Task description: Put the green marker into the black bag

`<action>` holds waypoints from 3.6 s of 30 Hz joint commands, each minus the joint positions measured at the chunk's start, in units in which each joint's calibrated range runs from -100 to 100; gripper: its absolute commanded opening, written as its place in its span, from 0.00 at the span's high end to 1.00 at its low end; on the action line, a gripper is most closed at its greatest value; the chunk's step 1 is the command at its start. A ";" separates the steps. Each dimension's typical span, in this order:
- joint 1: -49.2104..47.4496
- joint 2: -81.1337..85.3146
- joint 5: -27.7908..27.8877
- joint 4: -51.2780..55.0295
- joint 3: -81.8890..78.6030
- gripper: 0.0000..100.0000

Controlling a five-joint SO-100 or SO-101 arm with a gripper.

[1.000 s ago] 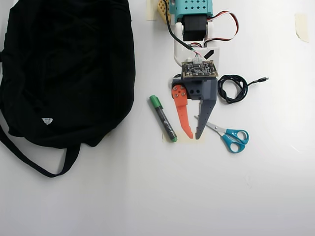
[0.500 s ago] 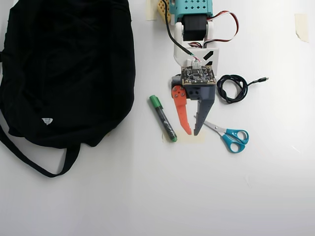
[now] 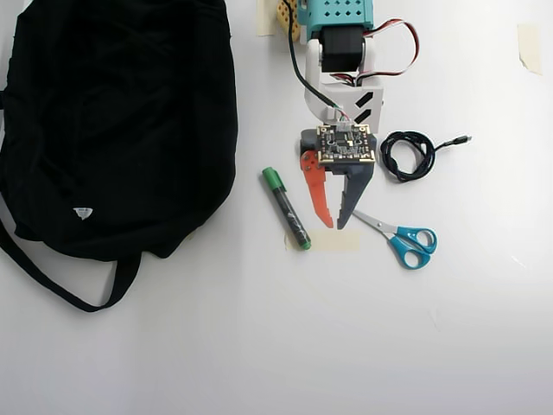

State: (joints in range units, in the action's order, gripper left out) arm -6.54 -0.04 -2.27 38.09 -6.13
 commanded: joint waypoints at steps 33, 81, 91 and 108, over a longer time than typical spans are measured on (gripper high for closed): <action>1.23 1.70 -0.19 16.09 5.50 0.97; 0.48 1.70 -2.13 26.77 5.59 0.97; 0.48 1.70 -2.13 27.55 5.59 0.97; 0.48 1.70 -2.13 27.55 5.59 0.97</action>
State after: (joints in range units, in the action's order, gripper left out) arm -5.58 -0.04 -4.76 65.39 -3.30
